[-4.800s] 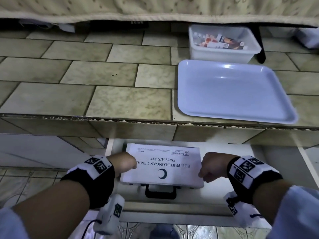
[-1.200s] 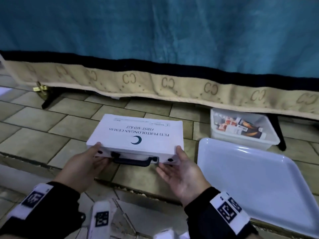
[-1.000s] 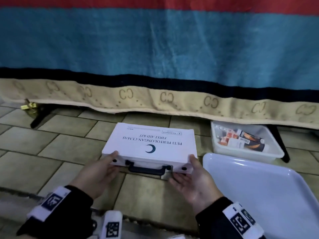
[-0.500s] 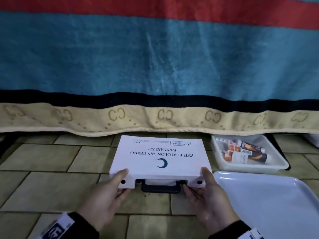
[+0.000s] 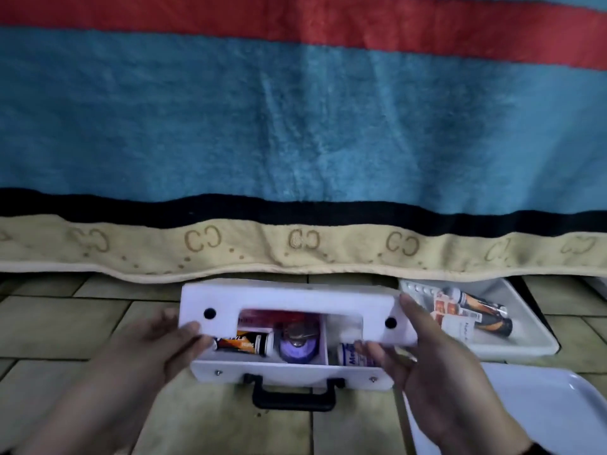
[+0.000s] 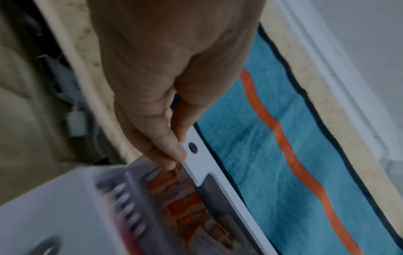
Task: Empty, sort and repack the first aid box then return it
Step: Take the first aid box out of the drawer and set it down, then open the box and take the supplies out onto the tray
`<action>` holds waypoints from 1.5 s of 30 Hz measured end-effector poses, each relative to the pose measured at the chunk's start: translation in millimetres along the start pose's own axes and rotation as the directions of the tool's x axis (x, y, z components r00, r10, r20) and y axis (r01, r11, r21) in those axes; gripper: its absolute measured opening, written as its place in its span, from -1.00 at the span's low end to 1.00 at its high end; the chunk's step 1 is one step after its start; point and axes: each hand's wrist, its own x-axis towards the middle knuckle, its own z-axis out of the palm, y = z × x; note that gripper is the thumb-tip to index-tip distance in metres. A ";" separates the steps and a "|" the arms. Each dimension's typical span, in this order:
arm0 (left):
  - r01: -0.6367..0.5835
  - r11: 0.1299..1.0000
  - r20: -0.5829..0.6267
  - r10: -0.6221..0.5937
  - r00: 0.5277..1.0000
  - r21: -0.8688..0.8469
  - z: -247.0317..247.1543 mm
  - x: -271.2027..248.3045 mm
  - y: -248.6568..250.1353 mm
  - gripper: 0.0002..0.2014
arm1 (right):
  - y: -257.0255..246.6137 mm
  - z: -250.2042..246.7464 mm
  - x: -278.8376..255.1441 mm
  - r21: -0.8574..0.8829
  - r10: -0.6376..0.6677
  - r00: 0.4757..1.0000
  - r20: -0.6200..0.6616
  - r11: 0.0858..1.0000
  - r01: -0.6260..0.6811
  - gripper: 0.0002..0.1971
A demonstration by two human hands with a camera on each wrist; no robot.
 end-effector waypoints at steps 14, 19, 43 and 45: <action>-0.298 0.427 0.069 0.474 0.878 0.854 37.1 87.1 43.6 -0.85 | -73.2 22.4 92.3 -0.906 -0.552 0.766 0.330 0.044 0.422 -0.81; -0.344 0.488 0.124 0.429 0.895 0.802 41.9 97.5 39.3 -0.85 | -78.7 26.0 105.0 -0.931 -0.569 0.769 0.292 0.015 0.365 -0.82; -0.494 0.076 0.282 0.742 0.608 0.866 97.3 24.6 38.7 -0.53 | -46.2 -66.6 70.9 -0.863 -0.178 0.920 0.349 -0.444 0.241 -0.52; -0.584 0.027 0.378 0.739 0.559 0.811 111.6 12.0 34.2 -0.63 | -40.2 -65.3 70.4 -0.824 -0.156 0.918 0.364 -0.514 0.239 -0.48</action>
